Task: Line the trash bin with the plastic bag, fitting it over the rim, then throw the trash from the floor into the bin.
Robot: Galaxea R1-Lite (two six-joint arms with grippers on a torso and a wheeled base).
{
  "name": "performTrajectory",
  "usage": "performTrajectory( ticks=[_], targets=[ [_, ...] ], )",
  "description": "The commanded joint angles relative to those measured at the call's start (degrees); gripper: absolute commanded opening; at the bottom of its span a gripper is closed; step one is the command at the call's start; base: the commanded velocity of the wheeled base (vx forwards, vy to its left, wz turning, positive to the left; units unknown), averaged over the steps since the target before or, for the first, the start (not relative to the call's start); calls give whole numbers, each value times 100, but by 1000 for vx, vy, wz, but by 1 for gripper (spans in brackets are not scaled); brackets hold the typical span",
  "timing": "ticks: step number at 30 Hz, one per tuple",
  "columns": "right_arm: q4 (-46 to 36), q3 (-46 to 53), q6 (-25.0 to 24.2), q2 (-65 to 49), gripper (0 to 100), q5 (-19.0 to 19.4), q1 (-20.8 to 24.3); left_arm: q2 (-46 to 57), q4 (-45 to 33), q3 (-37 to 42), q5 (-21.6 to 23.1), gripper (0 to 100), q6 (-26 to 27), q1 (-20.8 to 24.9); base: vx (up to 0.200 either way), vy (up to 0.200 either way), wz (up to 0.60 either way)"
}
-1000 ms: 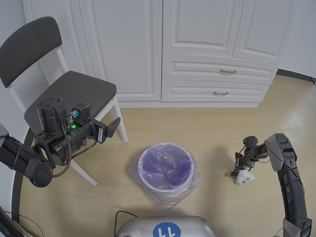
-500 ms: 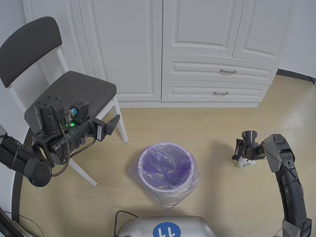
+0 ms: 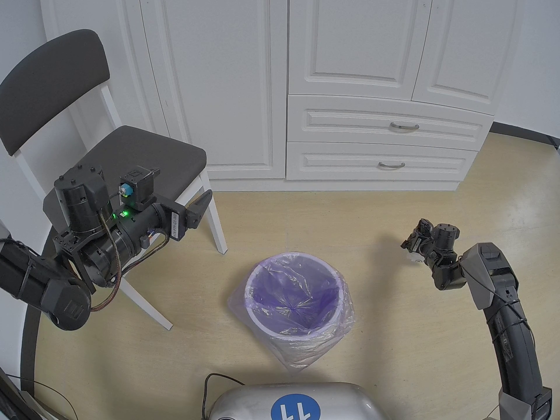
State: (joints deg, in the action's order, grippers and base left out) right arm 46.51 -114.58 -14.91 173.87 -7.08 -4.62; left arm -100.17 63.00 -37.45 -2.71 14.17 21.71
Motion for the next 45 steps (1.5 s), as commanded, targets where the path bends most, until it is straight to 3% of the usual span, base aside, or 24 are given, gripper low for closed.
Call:
performTrajectory(
  ticks=[1,5,8,13,18,21,26,32,35,40,45],
  targets=[
    [315,-1,-144,68,0,14,31,6,98,-8,-2,100,-2,17,0,0,0],
    [394,111,-144,-521,0,-12,84,15,529,27,-11,100,-2,17,0,0,0],
    [500,1342,-170,-1708,0,75,163,-46,968,1,-11,100,7,0,0,0,0],
    [1106,3126,-223,-3413,0,699,260,-170,1601,-61,-19,100,16,-27,0,0,0],
    [1229,4295,146,-4925,0,770,348,-108,2076,-61,-2,100,16,-27,0,0,0],
    [1273,5262,340,-6340,0,787,576,-11,2507,-113,-37,100,42,-97,0,0,0],
    [1291,6105,463,-7596,0,770,1112,296,2480,-113,-37,100,42,-369,0,0,0],
    [1326,6835,1315,-8379,0,743,1754,490,2489,-149,-63,100,209,-993,0,0,0],
    [1783,7283,1763,-8616,0,717,2167,701,2489,-131,-19,100,253,-1486,0,0,0],
    [2785,7784,2317,-8502,0,682,2765,1043,2480,-8,-11,100,209,-1705,0,0,0],
    [2899,8039,2563,-8317,0,427,3362,1289,2480,124,-11,100,201,-1881,0,0,0]
  ],
)
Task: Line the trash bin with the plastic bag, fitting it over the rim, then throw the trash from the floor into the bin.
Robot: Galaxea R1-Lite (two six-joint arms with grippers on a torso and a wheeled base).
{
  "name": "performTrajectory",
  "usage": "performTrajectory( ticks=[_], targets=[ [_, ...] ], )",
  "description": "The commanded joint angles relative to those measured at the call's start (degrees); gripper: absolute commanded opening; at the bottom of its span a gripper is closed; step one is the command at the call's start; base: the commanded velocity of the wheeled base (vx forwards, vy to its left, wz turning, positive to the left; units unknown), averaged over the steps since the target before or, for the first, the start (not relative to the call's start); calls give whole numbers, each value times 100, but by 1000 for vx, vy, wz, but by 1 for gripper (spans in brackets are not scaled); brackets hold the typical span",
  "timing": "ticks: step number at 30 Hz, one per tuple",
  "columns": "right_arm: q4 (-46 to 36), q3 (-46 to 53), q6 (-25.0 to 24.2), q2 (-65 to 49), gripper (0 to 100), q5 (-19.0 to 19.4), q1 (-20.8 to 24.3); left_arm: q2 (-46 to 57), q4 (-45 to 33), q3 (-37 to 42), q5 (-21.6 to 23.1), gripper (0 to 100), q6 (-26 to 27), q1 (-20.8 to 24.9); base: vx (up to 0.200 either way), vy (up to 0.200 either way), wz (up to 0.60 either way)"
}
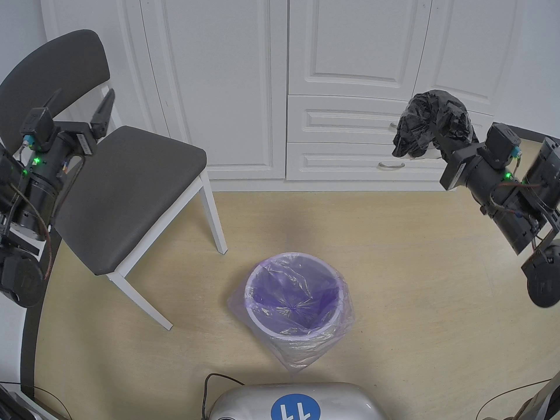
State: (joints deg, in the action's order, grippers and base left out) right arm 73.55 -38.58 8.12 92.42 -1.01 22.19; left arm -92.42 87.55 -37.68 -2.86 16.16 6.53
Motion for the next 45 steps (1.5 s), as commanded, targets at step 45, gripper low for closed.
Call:
performTrajectory(
  ticks=[45],
  targets=[
    [-2292,-2637,-4020,4715,0,435,1174,532,25,270,357,100,-43,-574,0,0,0]
  ],
)
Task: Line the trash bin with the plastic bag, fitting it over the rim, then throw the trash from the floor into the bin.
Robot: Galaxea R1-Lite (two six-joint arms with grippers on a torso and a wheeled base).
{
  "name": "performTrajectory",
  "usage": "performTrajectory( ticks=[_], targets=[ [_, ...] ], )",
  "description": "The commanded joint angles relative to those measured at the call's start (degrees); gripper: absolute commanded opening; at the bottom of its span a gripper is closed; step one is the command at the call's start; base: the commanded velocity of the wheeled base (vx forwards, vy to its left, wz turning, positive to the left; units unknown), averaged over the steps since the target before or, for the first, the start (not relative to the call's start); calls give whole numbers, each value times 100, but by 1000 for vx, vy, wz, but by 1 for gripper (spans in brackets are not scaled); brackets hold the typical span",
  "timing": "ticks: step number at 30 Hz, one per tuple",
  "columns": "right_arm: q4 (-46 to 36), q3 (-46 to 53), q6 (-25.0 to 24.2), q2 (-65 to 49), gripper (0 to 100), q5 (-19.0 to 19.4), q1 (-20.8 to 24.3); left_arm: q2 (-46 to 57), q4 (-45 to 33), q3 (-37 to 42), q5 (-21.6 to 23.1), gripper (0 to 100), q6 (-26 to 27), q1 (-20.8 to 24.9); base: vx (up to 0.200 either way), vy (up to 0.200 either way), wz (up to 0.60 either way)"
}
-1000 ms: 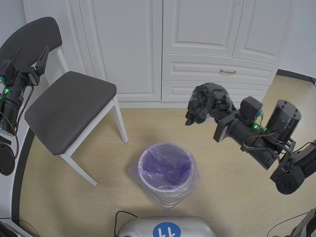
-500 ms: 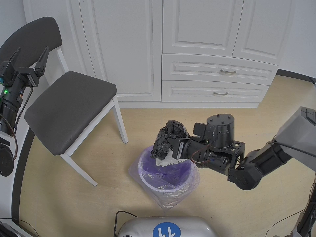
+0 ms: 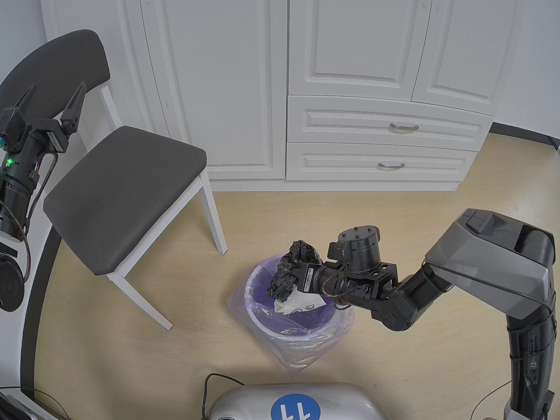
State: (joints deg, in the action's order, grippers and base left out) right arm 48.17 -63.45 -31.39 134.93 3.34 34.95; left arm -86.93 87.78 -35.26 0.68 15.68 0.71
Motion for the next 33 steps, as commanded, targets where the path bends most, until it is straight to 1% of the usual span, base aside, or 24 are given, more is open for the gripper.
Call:
performTrajectory(
  ticks=[1,2,6,10,15,17,19,22,23,28,33],
  targets=[
    [343,-132,-104,473,0,0,-102,-17,2,36,2,100,6,8,0,0,0],
    [747,-53,-271,491,0,0,-67,-17,2,45,2,100,14,8,0,0,0],
    [1019,43,-315,614,0,9,-50,-8,2,45,2,100,14,17,0,0,0],
    [975,140,-280,702,0,35,12,10,11,54,2,100,23,44,0,0,0],
    [958,413,-130,631,0,422,47,18,2,54,2,100,14,35,0,0,0],
    [923,421,-139,623,0,501,38,10,11,54,2,100,14,35,0,0,0],
    [756,421,-139,596,0,571,38,1,2,54,2,100,14,35,0,0,0],
    [114,281,-166,491,0,624,29,1,11,63,2,100,23,44,0,0,0],
    [61,228,-174,508,0,624,29,-8,11,63,2,100,23,44,0,0,0],
    [149,43,-210,702,0,589,-15,-26,2,63,11,100,41,87,0,0,0],
    [642,-62,-183,965,0,545,-111,-34,11,71,2,100,49,193,0,0,0]
  ],
)
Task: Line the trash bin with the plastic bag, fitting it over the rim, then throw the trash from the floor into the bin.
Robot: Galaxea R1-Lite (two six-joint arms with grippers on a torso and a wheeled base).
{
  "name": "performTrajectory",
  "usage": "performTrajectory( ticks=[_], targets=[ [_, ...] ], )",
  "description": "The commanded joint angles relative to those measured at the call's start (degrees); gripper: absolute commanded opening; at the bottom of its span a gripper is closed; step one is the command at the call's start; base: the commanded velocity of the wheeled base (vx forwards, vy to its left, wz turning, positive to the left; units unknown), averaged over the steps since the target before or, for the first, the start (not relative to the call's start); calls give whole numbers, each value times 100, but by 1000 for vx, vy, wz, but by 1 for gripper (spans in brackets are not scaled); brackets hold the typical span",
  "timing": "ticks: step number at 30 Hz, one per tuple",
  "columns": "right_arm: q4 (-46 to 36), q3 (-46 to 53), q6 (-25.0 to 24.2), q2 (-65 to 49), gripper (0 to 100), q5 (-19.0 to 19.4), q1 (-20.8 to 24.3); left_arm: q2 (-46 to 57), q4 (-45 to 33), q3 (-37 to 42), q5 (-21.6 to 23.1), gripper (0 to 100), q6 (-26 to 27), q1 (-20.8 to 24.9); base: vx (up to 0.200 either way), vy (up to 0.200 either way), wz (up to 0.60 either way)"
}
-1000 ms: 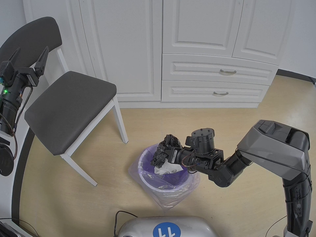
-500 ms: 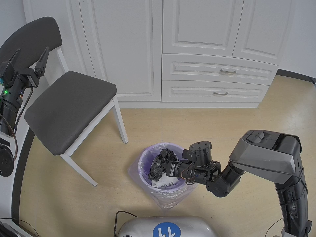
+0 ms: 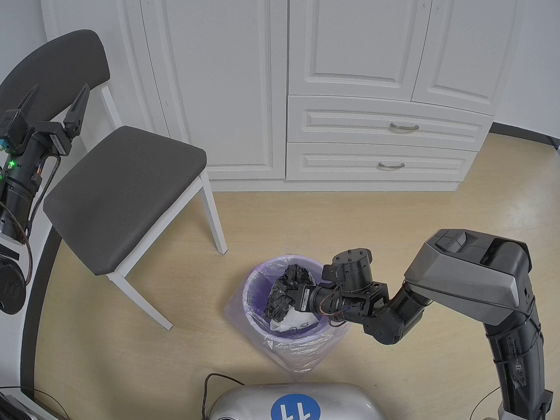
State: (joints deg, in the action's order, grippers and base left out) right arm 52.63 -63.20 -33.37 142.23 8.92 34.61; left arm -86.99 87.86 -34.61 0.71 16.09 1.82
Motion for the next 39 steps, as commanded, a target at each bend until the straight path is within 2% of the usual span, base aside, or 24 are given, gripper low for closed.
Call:
performTrajectory(
  ticks=[1,5,11,21,25,28,30,39],
  targets=[
    [222,-79,23,244,0,-13,-77,-28,3,7,0,100,8,82,0,0,0],
    [274,-79,102,323,0,-5,-86,-28,3,16,0,100,8,91,0,0,0],
    [283,-132,753,745,0,-22,-95,-28,3,33,0,100,17,144,0,0,0],
    [916,-334,717,974,0,-128,-147,-37,3,68,0,100,26,188,0,0,0],
    [1742,-448,753,1246,0,-497,-156,-28,3,77,0,100,26,293,0,0,0],
    [2595,-439,805,1466,0,-514,-165,-28,3,77,0,100,26,311,0,0,0],
    [2876,-386,805,1501,0,-497,-165,-28,3,77,0,100,26,311,0,0,0],
    [2885,9,832,1281,0,-365,-156,-2,3,86,0,100,26,311,0,0,0]
  ],
)
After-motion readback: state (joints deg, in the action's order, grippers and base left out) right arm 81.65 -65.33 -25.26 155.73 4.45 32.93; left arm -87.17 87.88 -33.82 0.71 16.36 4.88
